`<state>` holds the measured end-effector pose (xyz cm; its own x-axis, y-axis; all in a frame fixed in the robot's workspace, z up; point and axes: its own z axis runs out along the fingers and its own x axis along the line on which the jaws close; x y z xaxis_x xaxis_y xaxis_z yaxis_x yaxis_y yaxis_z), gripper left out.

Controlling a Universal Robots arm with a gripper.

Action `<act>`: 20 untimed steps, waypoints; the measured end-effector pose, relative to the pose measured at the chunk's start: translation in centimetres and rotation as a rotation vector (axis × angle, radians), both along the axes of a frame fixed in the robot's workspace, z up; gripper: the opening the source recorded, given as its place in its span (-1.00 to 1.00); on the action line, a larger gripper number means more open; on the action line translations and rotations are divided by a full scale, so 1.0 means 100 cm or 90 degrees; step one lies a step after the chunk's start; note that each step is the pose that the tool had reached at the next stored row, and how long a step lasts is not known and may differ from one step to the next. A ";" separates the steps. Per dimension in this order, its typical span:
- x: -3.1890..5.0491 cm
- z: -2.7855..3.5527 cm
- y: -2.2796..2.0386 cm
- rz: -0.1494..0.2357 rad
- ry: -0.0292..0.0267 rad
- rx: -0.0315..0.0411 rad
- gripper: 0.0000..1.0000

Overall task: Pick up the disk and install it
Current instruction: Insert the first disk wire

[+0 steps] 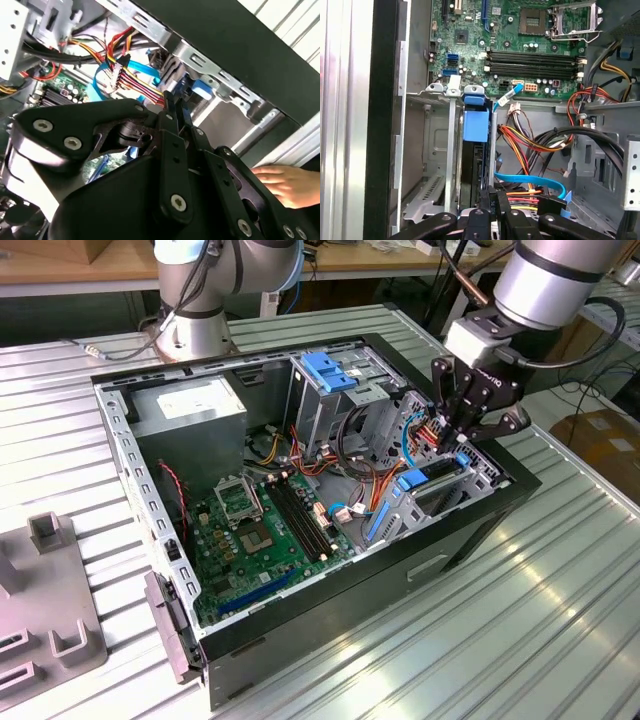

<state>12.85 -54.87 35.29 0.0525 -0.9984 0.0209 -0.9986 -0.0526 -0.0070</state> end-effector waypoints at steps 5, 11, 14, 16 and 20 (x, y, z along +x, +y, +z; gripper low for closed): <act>-0.0035 -0.0006 -0.0127 0.000 0.0000 0.0081 -0.65; -0.0033 -0.0039 -0.0103 -0.011 0.0000 0.0104 -0.65; -0.0032 -0.0045 -0.0101 -0.024 -0.0001 0.0104 -0.65; -0.0032 -0.0049 -0.0101 -0.026 -0.0001 0.0104 -0.65; -0.0031 -0.0066 -0.0103 -0.030 -0.0001 0.0103 -0.65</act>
